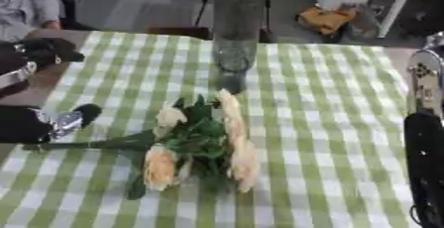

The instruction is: Arrange flowers into the vase.

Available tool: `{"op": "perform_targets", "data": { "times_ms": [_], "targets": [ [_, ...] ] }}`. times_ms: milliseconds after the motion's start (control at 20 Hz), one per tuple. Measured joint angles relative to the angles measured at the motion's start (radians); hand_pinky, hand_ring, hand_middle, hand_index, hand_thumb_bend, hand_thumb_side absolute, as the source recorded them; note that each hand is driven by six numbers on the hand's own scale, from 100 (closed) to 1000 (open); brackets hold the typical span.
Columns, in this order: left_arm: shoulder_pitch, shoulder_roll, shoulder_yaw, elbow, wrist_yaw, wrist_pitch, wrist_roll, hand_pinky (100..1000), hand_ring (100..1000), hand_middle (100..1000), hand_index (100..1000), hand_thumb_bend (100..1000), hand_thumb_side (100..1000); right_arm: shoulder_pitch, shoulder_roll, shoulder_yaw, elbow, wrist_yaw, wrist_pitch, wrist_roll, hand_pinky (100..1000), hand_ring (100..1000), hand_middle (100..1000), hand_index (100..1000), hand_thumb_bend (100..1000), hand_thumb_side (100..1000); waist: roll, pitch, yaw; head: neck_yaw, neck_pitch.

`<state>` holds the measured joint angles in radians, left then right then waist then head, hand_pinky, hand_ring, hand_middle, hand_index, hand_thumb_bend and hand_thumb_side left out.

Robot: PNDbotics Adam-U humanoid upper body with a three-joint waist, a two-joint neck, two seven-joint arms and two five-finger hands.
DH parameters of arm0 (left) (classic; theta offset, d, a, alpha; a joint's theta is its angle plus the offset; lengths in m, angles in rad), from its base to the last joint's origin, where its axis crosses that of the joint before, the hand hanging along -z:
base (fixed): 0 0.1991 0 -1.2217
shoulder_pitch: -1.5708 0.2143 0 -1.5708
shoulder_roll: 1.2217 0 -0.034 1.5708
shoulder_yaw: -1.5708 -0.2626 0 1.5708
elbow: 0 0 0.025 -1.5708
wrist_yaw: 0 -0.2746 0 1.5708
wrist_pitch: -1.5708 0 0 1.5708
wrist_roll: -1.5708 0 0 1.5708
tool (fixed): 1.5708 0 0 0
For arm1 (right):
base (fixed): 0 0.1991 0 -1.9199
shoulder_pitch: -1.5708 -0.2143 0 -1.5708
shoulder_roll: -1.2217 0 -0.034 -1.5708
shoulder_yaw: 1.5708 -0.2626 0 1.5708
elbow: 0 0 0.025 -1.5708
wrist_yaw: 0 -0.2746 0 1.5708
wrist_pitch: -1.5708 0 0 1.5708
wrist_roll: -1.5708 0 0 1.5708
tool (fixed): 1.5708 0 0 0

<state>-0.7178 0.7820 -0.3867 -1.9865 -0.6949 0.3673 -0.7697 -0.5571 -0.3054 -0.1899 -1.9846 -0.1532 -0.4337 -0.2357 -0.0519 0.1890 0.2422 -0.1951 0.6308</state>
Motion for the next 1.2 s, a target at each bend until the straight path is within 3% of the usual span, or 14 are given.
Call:
{"op": "perform_targets", "data": {
  "times_ms": [200, 400, 450, 650, 900, 1200],
  "targets": [
    [-0.009, -0.007, -0.024, 0.001, 0.0, 0.01, 0.015, 815, 941, 989, 1000, 336, 768, 0.002, 0.0, 0.0, 0.0, -0.001, 0.0, 0.001, 652, 743, 749, 804, 100, 1000, 0.0, 0.001, 0.0, 0.0, 0.0],
    [-0.025, -0.01, -0.066, 0.011, -0.034, -0.007, 0.015, 815, 936, 990, 1000, 391, 768, 0.002, 0.0, 0.0, 0.0, -0.005, 0.0, 0.003, 652, 744, 749, 804, 100, 1000, 0.0, 0.002, -0.002, 0.0, -0.004],
    [-0.029, -0.013, -0.078, 0.015, -0.041, -0.013, 0.011, 816, 935, 991, 1000, 368, 785, 0.002, 0.0, 0.0, 0.0, -0.007, 0.001, 0.004, 652, 744, 749, 804, 100, 1000, 0.0, 0.003, -0.002, 0.0, -0.007],
    [-0.034, -0.022, -0.113, 0.022, -0.064, -0.033, -0.003, 820, 935, 994, 1000, 422, 840, 0.002, 0.0, 0.003, 0.0, -0.008, 0.003, 0.006, 652, 744, 749, 803, 100, 1000, 0.0, 0.006, -0.003, 0.005, -0.01],
    [-0.034, -0.025, -0.124, 0.018, -0.082, -0.036, 0.009, 794, 918, 970, 1000, 297, 706, 0.002, 0.0, 0.005, 0.0, -0.009, 0.004, 0.008, 652, 744, 749, 803, 100, 1000, 0.0, 0.008, -0.004, 0.008, -0.017],
    [-0.061, -0.041, -0.158, 0.035, -0.118, -0.042, 0.005, 789, 919, 970, 1000, 329, 710, 0.003, 0.0, 0.006, 0.0, -0.011, 0.007, 0.011, 652, 745, 749, 803, 100, 1000, 0.0, 0.009, 0.001, 0.01, -0.025]
  ]
}}
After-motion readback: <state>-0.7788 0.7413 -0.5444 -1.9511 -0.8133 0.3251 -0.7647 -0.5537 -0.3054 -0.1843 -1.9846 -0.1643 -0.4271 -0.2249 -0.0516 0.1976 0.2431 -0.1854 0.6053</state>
